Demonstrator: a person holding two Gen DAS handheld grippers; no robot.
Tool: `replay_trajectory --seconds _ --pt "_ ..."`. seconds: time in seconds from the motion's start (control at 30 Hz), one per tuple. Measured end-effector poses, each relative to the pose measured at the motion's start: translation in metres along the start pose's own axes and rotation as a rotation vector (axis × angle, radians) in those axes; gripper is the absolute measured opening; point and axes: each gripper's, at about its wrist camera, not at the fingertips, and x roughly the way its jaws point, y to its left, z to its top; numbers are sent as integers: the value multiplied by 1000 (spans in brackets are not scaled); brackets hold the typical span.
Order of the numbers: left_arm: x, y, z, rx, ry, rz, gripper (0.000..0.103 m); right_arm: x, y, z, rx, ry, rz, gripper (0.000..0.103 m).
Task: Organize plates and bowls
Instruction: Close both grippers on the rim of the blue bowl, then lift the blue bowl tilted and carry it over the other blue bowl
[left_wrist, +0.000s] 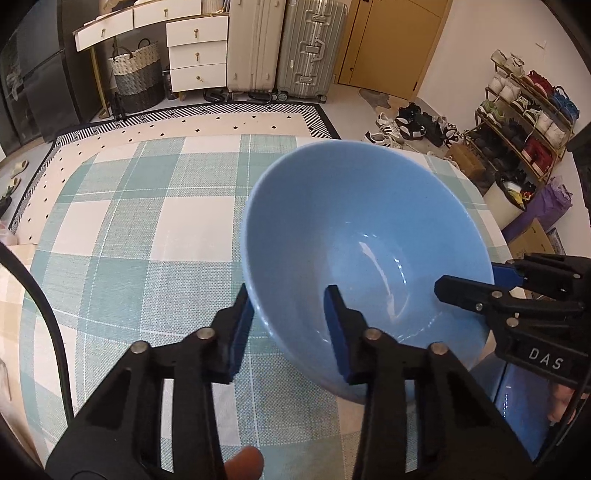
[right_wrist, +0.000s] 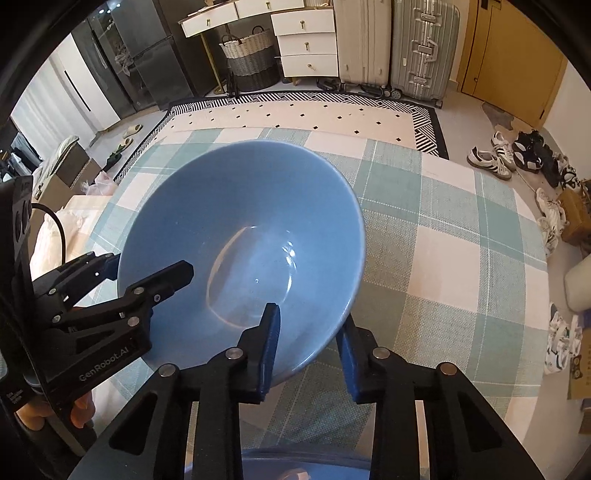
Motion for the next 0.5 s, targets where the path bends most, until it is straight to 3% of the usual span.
replay_trajectory --seconds 0.17,0.5 --pt "3 1 1 -2 3 6 25 1 0 0 10 -9 -8 26" --pt "-2 2 -2 9 13 18 24 -5 3 -3 6 -36 -15 22"
